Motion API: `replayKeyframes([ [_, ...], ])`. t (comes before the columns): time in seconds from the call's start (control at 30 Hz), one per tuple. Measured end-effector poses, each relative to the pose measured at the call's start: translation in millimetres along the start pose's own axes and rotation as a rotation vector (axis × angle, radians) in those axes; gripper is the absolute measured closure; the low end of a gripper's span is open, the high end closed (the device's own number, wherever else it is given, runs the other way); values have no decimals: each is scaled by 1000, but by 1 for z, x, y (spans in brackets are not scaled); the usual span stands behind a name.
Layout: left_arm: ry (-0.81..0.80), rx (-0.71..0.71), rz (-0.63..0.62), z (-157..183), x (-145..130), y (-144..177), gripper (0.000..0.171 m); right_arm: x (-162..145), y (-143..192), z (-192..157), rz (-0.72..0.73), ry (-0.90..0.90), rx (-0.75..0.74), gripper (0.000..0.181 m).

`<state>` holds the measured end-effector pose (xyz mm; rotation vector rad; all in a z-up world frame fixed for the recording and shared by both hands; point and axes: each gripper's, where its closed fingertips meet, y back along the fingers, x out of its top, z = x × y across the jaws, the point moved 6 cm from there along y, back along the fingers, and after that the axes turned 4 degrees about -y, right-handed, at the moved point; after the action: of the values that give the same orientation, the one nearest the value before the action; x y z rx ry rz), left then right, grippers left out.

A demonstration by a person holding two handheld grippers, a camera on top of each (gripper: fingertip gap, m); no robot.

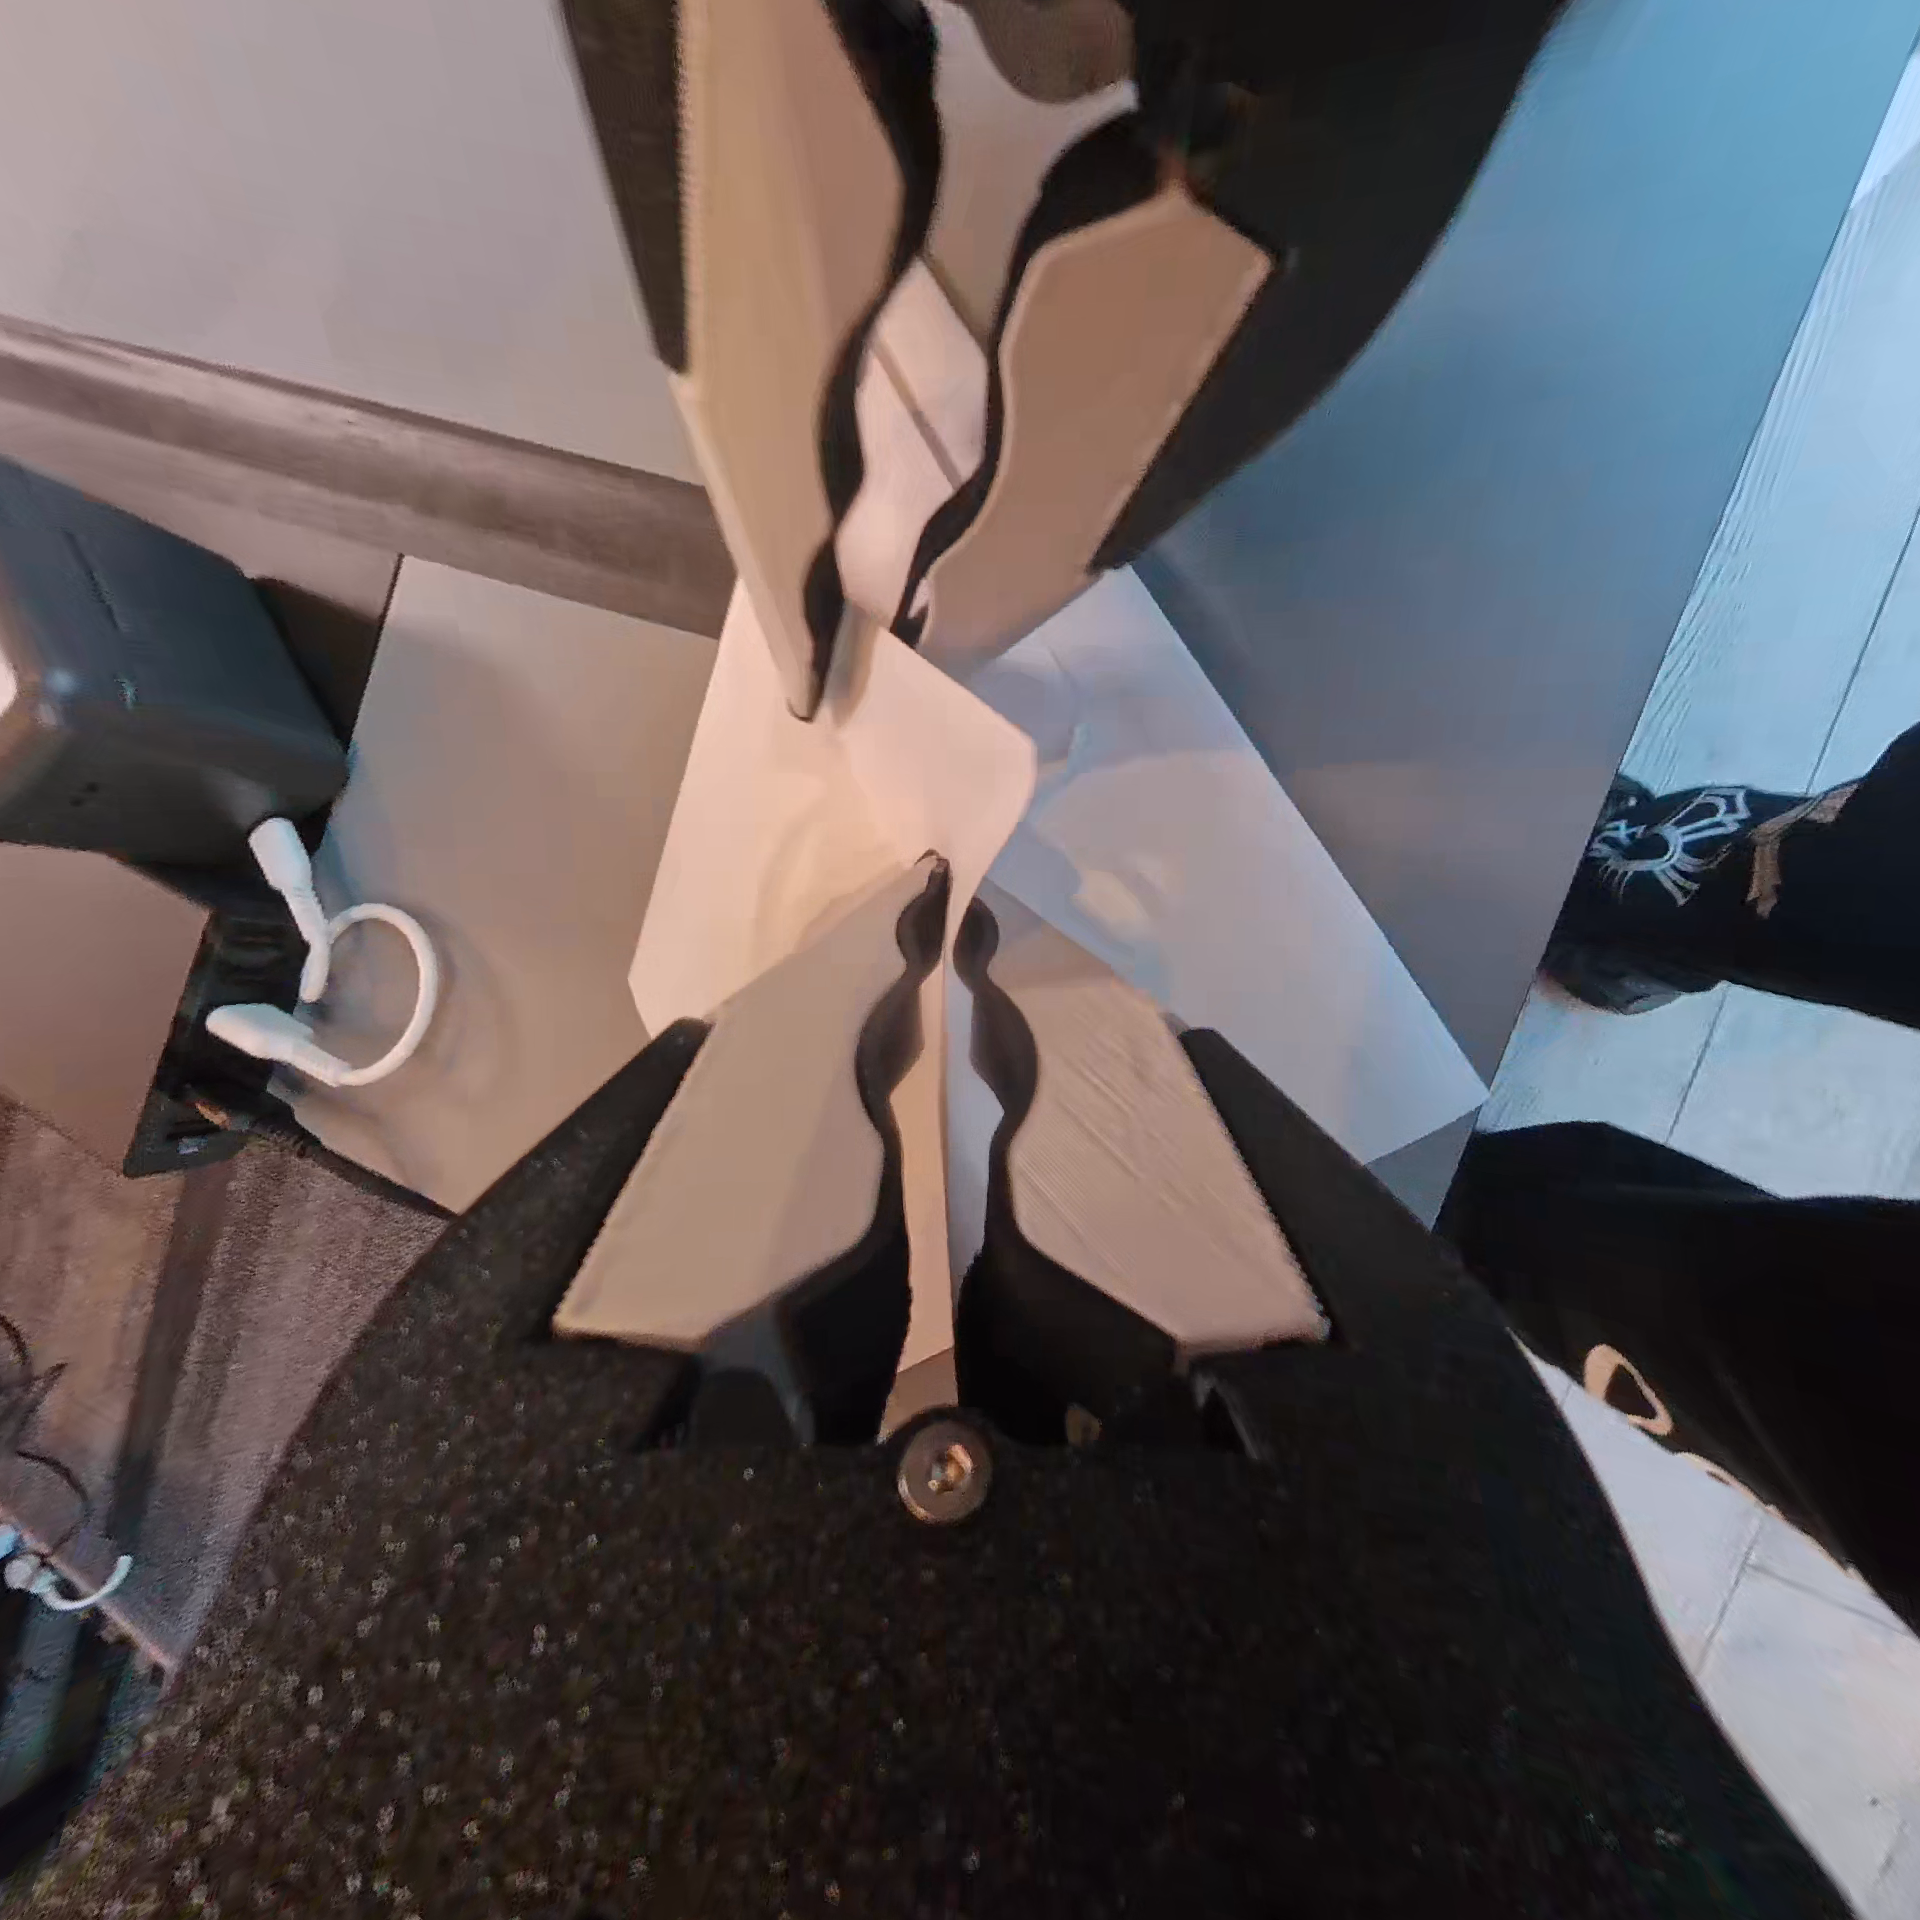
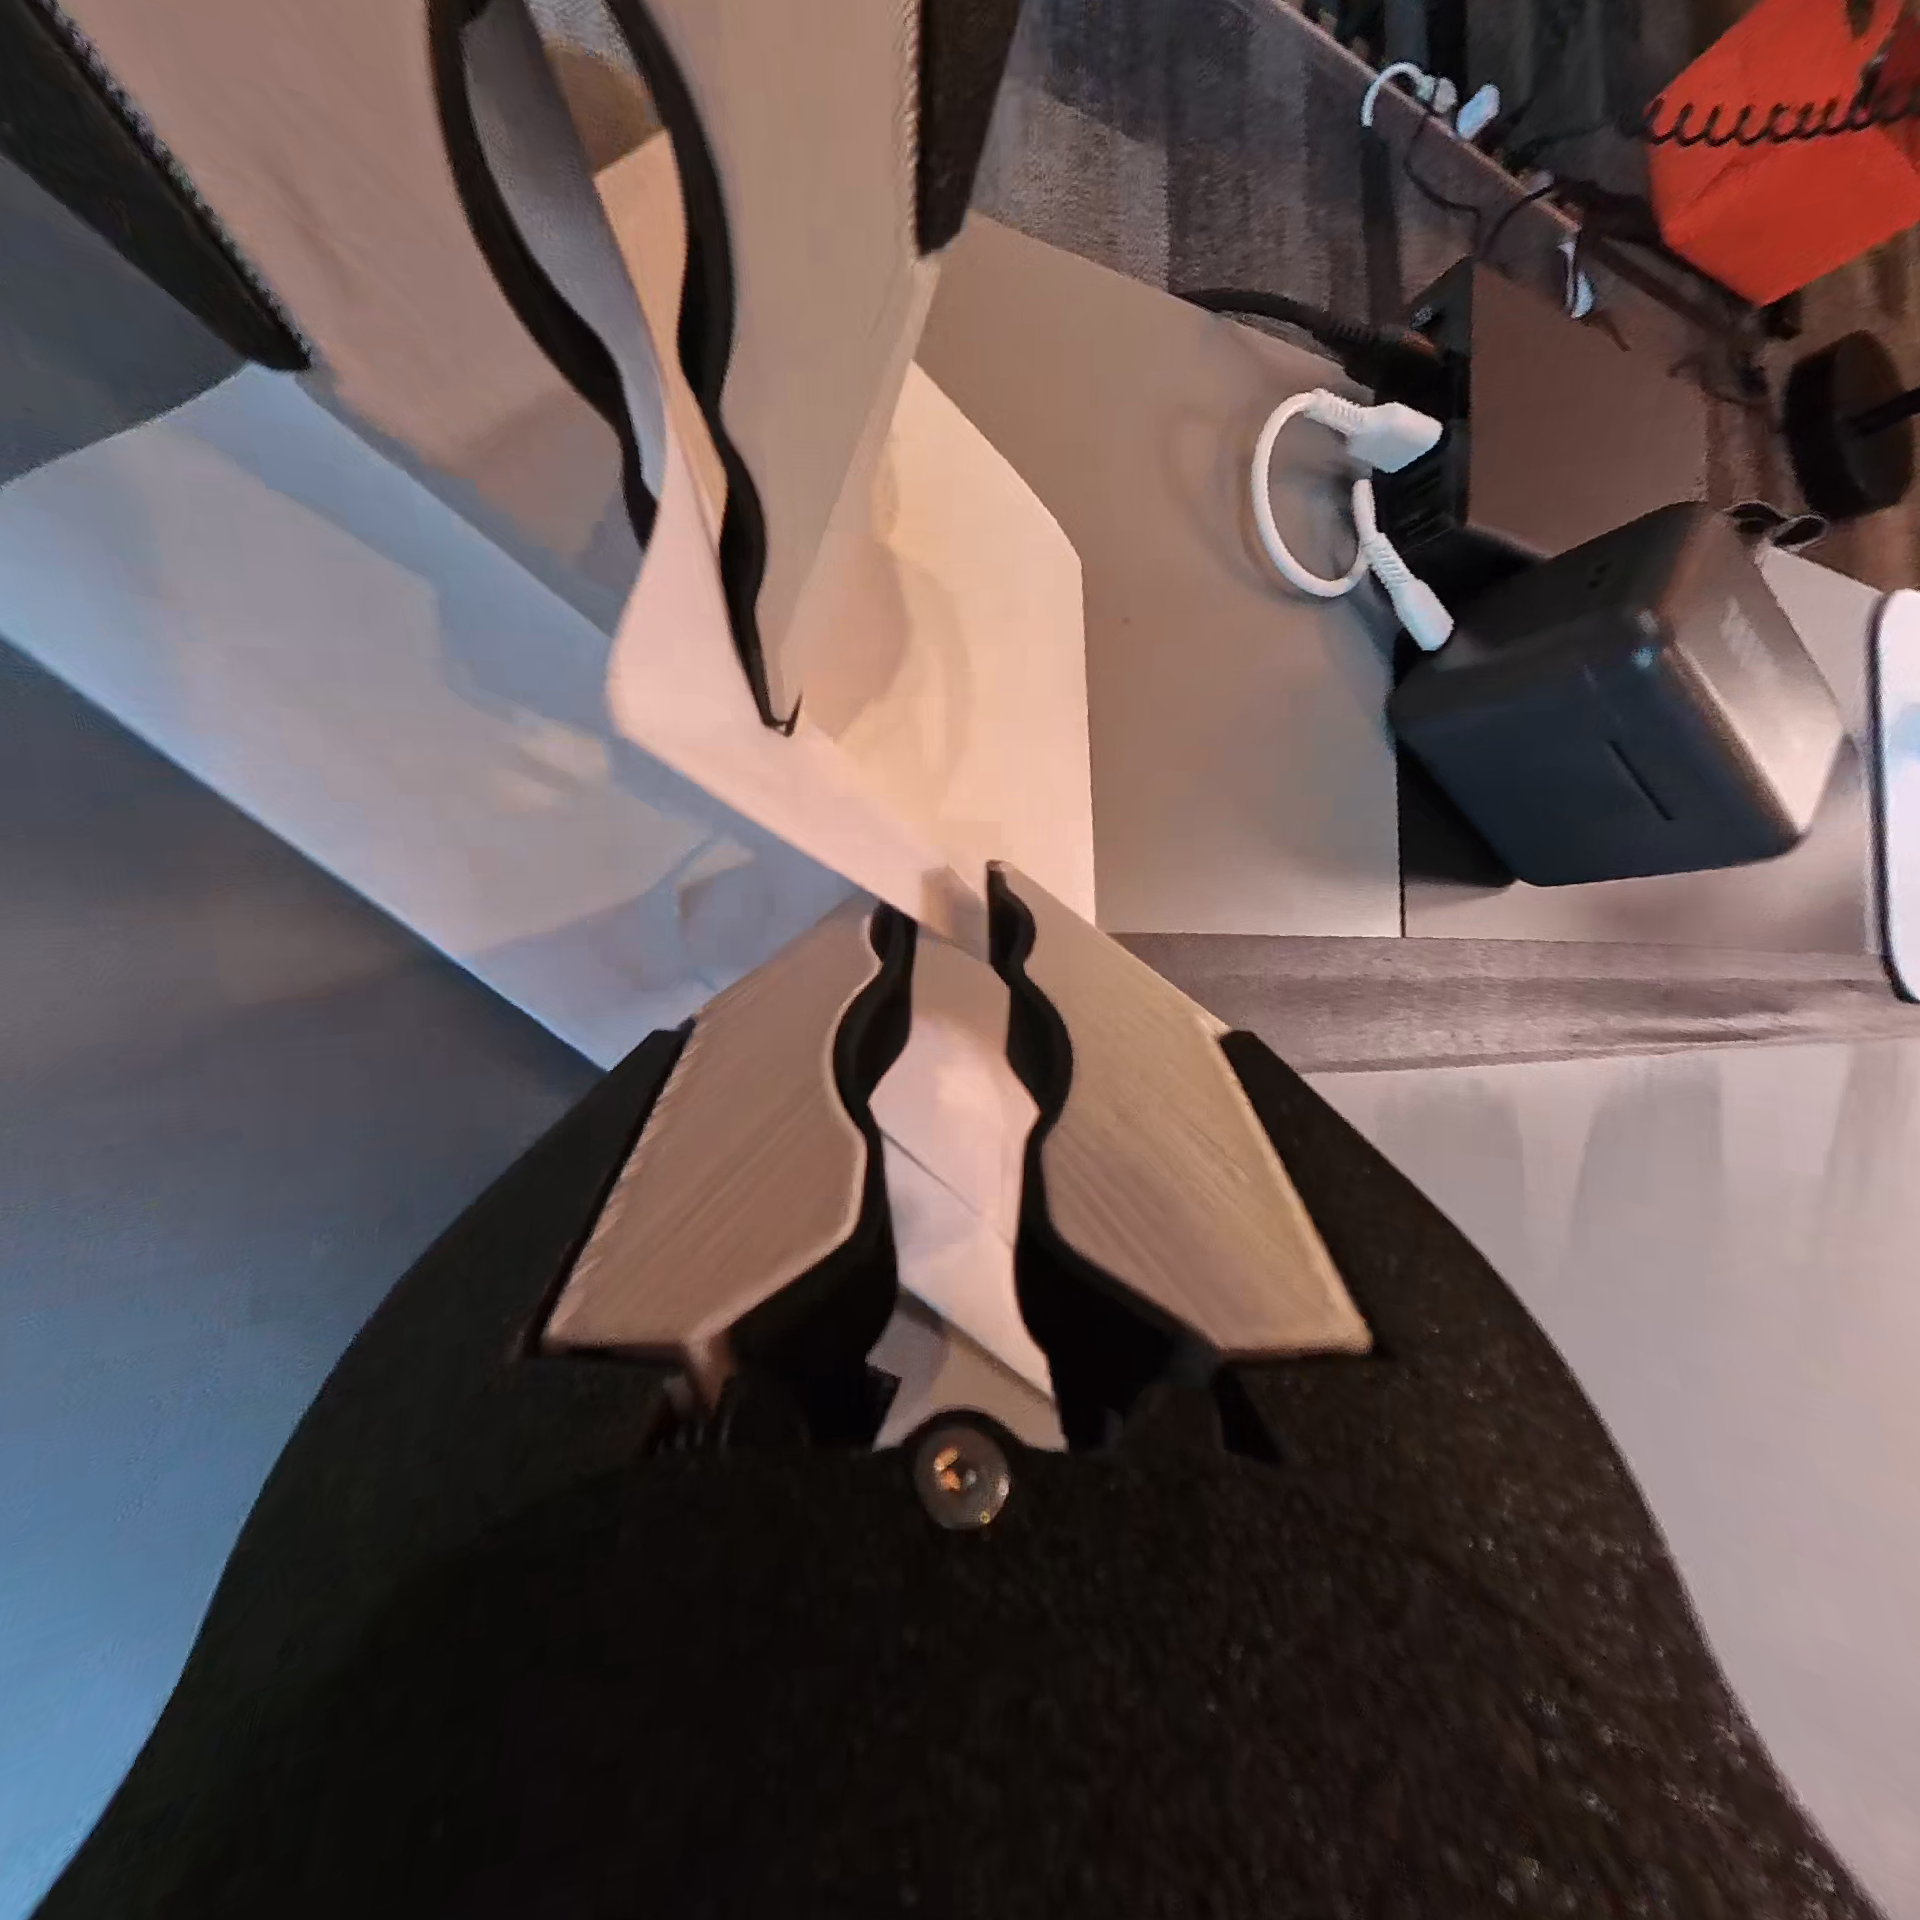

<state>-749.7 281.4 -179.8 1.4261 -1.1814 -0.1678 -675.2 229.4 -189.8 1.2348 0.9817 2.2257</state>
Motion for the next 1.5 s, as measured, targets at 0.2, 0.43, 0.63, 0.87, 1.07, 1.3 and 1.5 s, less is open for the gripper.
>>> replayKeyframes([
  [0.2,-56,14,-51,11,-2,-7,171,-3,30,8,48,-114,231,156],
  [0.43,-32,18,-86,11,1,-10,171,4,43,26,25,-636,312,175],
  [0.63,20,19,-102,10,4,-11,171,-16,20,15,-118,-724,256,181],
  [0.87,60,13,-84,9,6,-12,171,-21,6,19,-122,-694,260,181],
  [1.07,240,-153,4,17,10,3,144,-23,6,21,-104,-780,300,181],
  [1.3,1200,-740,506,-34,-4,51,152,-23,5,24,-137,-815,358,181],
  [1.5,990,-662,277,-49,5,12,165,-23,5,23,-141,-831,341,181],
])
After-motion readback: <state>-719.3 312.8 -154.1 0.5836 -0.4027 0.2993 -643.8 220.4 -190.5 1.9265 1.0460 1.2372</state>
